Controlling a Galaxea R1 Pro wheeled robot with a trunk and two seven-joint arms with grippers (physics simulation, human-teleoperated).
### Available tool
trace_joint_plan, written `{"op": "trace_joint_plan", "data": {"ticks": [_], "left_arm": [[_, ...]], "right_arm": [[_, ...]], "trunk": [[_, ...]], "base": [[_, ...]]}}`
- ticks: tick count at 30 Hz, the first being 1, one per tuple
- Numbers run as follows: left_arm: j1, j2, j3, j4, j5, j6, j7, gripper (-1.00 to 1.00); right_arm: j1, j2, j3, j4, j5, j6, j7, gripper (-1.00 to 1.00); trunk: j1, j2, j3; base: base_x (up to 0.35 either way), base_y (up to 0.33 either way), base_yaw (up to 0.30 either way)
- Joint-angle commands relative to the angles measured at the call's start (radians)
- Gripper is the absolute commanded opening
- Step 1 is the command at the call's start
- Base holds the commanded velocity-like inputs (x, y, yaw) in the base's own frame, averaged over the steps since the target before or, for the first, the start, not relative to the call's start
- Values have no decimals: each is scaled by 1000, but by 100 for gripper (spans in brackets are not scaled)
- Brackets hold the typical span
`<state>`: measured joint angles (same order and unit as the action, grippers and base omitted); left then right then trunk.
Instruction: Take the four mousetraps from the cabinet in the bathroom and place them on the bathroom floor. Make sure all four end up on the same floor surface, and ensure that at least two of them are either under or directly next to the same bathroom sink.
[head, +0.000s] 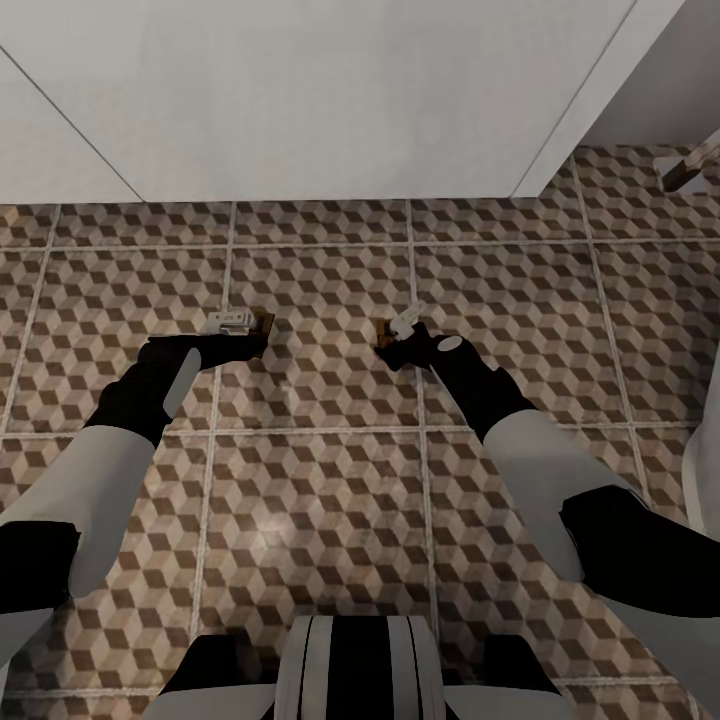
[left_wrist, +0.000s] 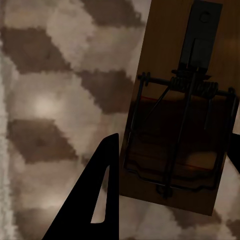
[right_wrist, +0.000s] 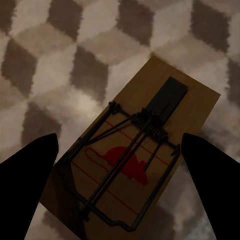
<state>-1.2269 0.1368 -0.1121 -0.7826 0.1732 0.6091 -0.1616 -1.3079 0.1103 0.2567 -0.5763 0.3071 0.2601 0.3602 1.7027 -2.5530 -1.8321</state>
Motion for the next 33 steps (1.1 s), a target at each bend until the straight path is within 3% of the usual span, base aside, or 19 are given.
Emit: {"op": "trace_joint_plan", "data": {"ticks": [1, 33], "left_arm": [[0, 1, -4, -1, 8, 5, 5, -100], [0, 2, -6, 1, 8, 6, 5, -100]], "right_arm": [[0, 0, 0, -2, 10, 4, 5, -100], [1, -3, 0, 0, 12, 1, 4, -100]], "trunk": [[0, 0, -1], [0, 0, -1]], "base": [[0, 0, 0], [59, 0, 0]]}}
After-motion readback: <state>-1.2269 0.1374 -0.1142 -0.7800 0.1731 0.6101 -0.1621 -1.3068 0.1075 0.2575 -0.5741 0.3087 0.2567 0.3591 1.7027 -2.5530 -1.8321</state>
